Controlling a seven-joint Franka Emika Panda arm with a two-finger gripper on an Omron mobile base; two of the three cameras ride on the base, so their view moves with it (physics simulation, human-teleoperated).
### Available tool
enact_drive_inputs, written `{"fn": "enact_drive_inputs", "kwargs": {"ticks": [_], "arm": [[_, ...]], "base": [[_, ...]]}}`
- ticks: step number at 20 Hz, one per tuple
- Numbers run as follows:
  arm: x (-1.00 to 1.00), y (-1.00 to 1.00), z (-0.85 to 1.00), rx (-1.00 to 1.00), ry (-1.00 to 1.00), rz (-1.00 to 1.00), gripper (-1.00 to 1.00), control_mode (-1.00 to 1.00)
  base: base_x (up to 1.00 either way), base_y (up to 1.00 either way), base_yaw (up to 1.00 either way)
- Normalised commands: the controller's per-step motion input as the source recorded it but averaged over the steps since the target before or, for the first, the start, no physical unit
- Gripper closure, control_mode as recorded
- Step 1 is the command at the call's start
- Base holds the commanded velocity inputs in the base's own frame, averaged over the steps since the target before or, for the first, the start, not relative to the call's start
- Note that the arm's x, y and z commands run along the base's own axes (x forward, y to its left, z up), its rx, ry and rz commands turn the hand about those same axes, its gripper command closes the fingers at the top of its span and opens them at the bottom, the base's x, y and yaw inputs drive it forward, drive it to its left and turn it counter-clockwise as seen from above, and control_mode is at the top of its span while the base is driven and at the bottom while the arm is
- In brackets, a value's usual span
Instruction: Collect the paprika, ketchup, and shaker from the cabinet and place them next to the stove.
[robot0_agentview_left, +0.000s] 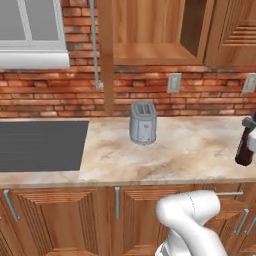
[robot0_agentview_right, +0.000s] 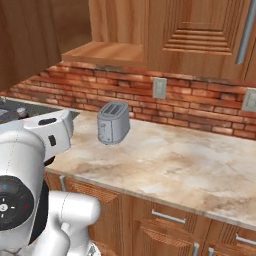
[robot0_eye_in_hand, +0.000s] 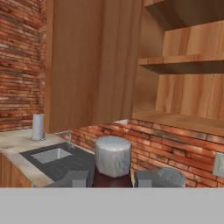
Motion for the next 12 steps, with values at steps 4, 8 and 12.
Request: {"fn": "enact_drive_inputs", "kwargs": {"ticks": [4,8,12], "arm": [[0.0,0.0,0.0,0.0,0.0,0.0,1.0,1.0],[0.0,0.0,0.0,0.0,0.0,0.0,1.0,1.0],[0.0,0.0,0.0,0.0,0.0,0.0,1.0,1.0]], "base": [[-0.84,0.1,0.42],[-0.71,0.19,0.47],[-0.56,0.23,0.5]]}}
